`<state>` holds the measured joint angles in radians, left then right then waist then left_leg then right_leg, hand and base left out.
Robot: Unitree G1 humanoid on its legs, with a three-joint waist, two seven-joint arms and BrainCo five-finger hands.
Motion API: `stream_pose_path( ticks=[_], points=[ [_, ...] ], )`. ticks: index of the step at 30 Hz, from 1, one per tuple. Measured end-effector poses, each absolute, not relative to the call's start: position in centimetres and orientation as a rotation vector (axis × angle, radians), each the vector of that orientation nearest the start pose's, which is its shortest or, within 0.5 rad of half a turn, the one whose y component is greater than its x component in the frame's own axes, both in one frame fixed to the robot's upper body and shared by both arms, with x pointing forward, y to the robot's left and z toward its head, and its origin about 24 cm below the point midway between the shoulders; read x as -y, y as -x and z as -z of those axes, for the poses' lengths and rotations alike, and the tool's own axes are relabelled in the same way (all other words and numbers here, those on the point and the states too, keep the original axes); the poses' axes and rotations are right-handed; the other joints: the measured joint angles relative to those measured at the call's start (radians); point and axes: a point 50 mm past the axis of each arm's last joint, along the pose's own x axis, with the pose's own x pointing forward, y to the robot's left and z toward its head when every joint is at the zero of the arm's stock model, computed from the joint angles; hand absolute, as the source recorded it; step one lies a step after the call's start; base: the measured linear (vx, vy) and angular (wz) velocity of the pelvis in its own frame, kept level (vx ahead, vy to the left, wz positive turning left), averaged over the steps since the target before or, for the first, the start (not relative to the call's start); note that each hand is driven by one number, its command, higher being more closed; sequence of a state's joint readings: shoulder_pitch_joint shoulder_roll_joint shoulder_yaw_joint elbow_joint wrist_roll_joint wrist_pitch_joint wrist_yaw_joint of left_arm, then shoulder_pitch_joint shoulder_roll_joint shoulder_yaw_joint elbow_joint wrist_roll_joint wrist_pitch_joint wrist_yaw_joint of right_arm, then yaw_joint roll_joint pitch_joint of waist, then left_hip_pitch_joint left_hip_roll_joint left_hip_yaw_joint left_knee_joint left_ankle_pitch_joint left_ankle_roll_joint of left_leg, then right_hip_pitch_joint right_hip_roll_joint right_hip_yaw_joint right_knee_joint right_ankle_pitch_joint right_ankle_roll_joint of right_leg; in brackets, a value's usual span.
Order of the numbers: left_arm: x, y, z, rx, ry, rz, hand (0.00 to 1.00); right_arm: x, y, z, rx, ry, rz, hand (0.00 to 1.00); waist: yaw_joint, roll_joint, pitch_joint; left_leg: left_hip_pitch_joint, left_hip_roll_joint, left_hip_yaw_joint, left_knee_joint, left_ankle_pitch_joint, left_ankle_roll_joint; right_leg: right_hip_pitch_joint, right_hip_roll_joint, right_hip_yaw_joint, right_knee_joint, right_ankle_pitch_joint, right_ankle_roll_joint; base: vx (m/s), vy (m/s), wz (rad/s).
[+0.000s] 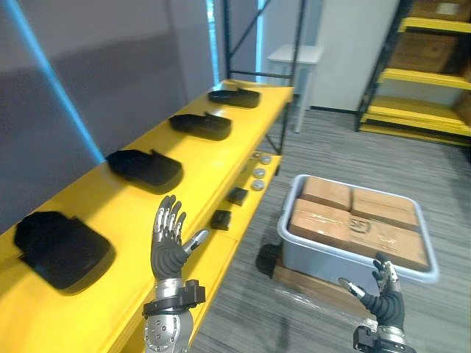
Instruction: Walk over and take plastic housings, then place them on the shelf
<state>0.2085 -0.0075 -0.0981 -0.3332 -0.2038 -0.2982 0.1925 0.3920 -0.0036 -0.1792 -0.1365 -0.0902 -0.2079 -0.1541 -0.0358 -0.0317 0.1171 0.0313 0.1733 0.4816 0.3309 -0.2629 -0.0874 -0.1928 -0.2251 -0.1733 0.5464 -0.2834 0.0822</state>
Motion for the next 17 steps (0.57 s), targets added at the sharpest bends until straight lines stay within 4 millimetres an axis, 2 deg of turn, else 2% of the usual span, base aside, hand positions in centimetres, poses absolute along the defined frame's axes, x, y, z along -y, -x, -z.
stream_pose_path(
  ticks=[1, 2, 3, 4, 5, 6, 7, 8, 9, 10, 11, 12, 13, 15, 16, 17],
  points=[
    [-15.2, -20.7, -9.0, 0.366, 0.282, -0.187, 0.00, 22.4, -16.5, -1.8, -0.038, 0.207, 0.395, 0.00, -0.003, 0.034, -0.012, -0.021, -0.007, -0.031, -0.024, 0.010, -0.006, 0.006, 0.052, 0.011, -0.113, 0.002, 0.008, -0.11, -0.242, -0.94],
    [-15.0, -20.8, -8.9, 0.356, 0.286, -0.183, 0.00, 22.5, -16.7, -1.9, -0.040, 0.225, 0.389, 0.00, 0.003, 0.047, -0.019, -0.019, -0.014, -0.044, -0.061, 0.013, -0.003, 0.020, 0.077, 0.027, -0.186, 0.025, -0.008, -0.08, -0.173, -1.04],
    [-14.7, -20.8, -9.1, 0.361, 0.296, -0.176, 0.00, 22.6, -17.3, -2.4, -0.018, 0.237, 0.375, 0.00, 0.005, 0.071, -0.032, -0.002, -0.015, -0.043, -0.156, 0.026, 0.008, 0.053, 0.112, -0.005, -0.302, 0.039, -0.017, 0.00, -0.027, -0.98],
    [-14.7, -20.8, -9.3, 0.375, 0.289, -0.175, 0.00, 22.5, -17.6, -2.8, 0.004, 0.239, 0.367, 0.00, 0.009, 0.071, -0.038, 0.004, -0.019, -0.041, -0.187, 0.044, 0.023, 0.055, 0.125, -0.023, -0.338, 0.057, -0.019, 0.05, -0.014, -1.37],
    [-15.2, -21.0, -9.9, 0.405, 0.264, -0.179, 0.00, 22.0, -18.4, -3.8, 0.057, 0.231, 0.352, 0.00, 0.022, 0.051, -0.042, 0.023, -0.011, -0.019, -0.204, 0.101, 0.009, 0.056, 0.156, -0.013, -0.401, 0.201, -0.064, 0.10, -0.072, -1.17],
    [-15.4, -21.1, -9.5, 0.388, 0.250, -0.190, 0.00, 21.6, -18.9, -4.0, 0.070, 0.227, 0.334, 0.00, 0.021, 0.053, -0.044, 0.031, 0.009, -0.003, -0.200, 0.101, -0.003, 0.067, 0.184, 0.004, -0.430, 0.227, -0.069, 0.13, -0.118, -1.17],
    [-15.8, -21.2, -9.1, 0.369, 0.239, -0.203, 0.00, 21.4, -19.1, -4.4, 0.090, 0.223, 0.321, 0.00, 0.015, 0.043, -0.048, 0.027, 0.023, 0.009, -0.170, 0.104, -0.004, 0.090, 0.202, 0.028, -0.488, 0.254, -0.085, 0.15, -0.169, -0.75],
    [-16.0, -21.6, -8.6, 0.343, 0.233, -0.213, 0.00, 21.2, -19.3, -4.4, 0.092, 0.219, 0.307, 0.00, 0.016, 0.034, -0.039, 0.008, 0.033, 0.005, -0.108, 0.092, -0.013, 0.112, 0.198, 0.048, -0.509, 0.265, -0.091, 0.13, -0.110, -0.57],
    [-15.9, -22.0, -7.4, 0.294, 0.231, -0.214, 0.00, 21.3, -19.3, -3.5, 0.056, 0.220, 0.301, 0.00, 0.019, 0.030, -0.034, 0.011, 0.013, -0.032, -0.129, 0.079, -0.025, 0.131, 0.188, 0.057, -0.515, 0.265, -0.091, 0.12, -0.072, -0.30],
    [-15.8, -22.4, -6.7, 0.266, 0.233, -0.207, 0.00, 21.6, -19.2, -2.6, 0.017, 0.221, 0.300, 0.00, 0.018, 0.031, -0.034, 0.009, -0.001, -0.048, -0.152, 0.083, -0.021, 0.145, 0.184, 0.055, -0.522, 0.265, -0.091, 0.08, -0.006, -0.07],
    [-15.6, -23.1, -4.9, 0.184, 0.247, -0.191, 0.00, 22.2, -19.3, -0.4, -0.079, 0.211, 0.306, 0.00, 0.019, 0.035, -0.034, 0.005, -0.022, -0.074, -0.209, 0.128, 0.018, 0.171, 0.183, 0.051, -0.533, 0.265, -0.090, 0.08, 0.036, -0.01],
    [-15.5, -23.6, -2.5, 0.073, 0.237, -0.179, 0.00, 22.6, -19.2, 2.2, -0.203, 0.187, 0.309, 0.00, 0.022, 0.040, -0.039, 0.019, -0.025, -0.082, -0.226, 0.152, 0.006, 0.196, 0.184, 0.047, -0.551, 0.264, -0.085, 0.08, 0.038, 0.05],
    [-15.5, -23.7, -1.2, 0.012, 0.221, -0.171, 0.00, 22.7, -19.0, 3.3, -0.257, 0.183, 0.310, 0.00, 0.019, 0.042, -0.041, 0.022, -0.029, -0.088, -0.234, 0.152, 0.006, 0.203, 0.181, 0.041, -0.558, 0.265, -0.082, 0.07, 0.042, 0.20],
    [-15.9, -23.1, 3.9, -0.239, 0.160, -0.167, 0.00, 23.3, -17.6, 7.3, -0.458, 0.146, 0.348, 0.00, 0.015, 0.042, -0.035, 0.026, -0.046, -0.109, -0.260, 0.158, 0.008, 0.211, 0.168, 0.019, -0.574, 0.268, -0.072, 0.05, 0.039, 0.30],
    [-16.1, -22.5, 5.3, -0.311, 0.144, -0.174, 0.00, 23.6, -17.1, 8.2, -0.517, 0.137, 0.364, 0.00, 0.017, 0.042, -0.035, 0.026, -0.048, -0.113, -0.261, 0.158, 0.008, 0.213, 0.165, 0.016, -0.575, 0.267, -0.070, 0.04, 0.033, 0.25],
    [-16.6, -21.1, 7.8, -0.451, 0.123, -0.195, 0.00, 24.2, -15.8, 10.0, -0.627, 0.116, 0.412, 0.00, 0.016, 0.043, -0.034, 0.028, -0.053, -0.130, -0.261, 0.159, 0.009, 0.225, 0.161, -0.003, -0.581, 0.267, -0.065, 0.03, 0.012, 0.18]
  ],
)
